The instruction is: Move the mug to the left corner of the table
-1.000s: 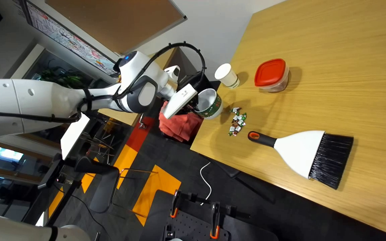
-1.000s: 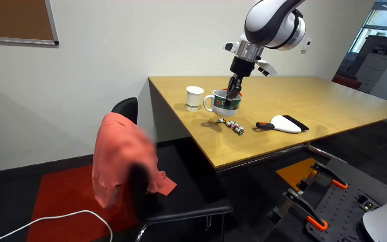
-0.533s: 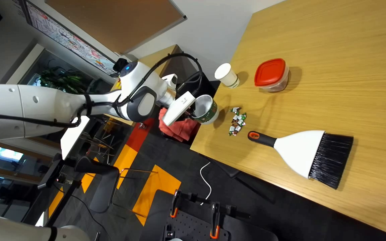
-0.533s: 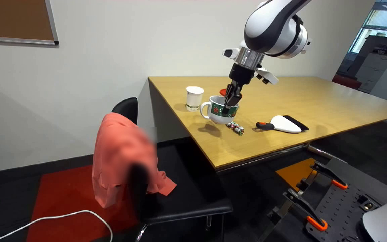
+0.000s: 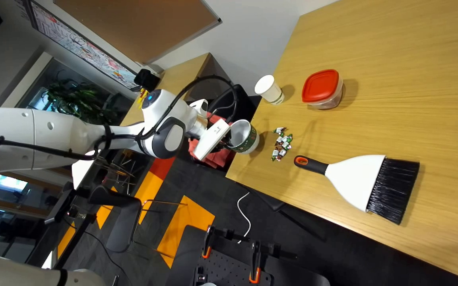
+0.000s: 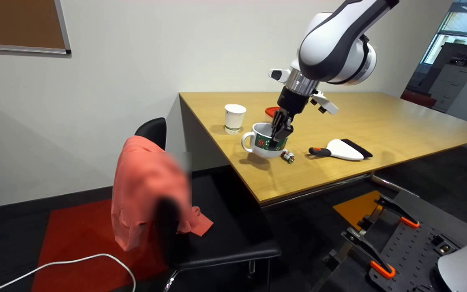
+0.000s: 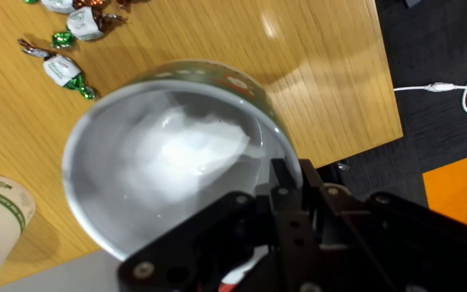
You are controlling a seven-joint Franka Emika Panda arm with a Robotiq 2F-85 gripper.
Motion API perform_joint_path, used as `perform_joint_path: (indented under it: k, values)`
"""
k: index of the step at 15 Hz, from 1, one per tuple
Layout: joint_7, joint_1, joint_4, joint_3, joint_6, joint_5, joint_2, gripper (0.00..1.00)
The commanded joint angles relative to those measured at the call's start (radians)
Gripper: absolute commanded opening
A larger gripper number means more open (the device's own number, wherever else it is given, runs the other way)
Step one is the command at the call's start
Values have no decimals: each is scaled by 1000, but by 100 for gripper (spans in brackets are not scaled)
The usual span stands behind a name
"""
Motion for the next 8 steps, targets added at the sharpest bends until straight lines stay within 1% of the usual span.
perform_joint_path:
  k: [1, 4, 8]
  values:
    - [1, 0, -28, 2, 61, -30, -11, 2]
    - [11, 1, -28, -2, 100, -70, 15, 2]
    - [40, 4, -15, -11, 153, -152, 66, 2]
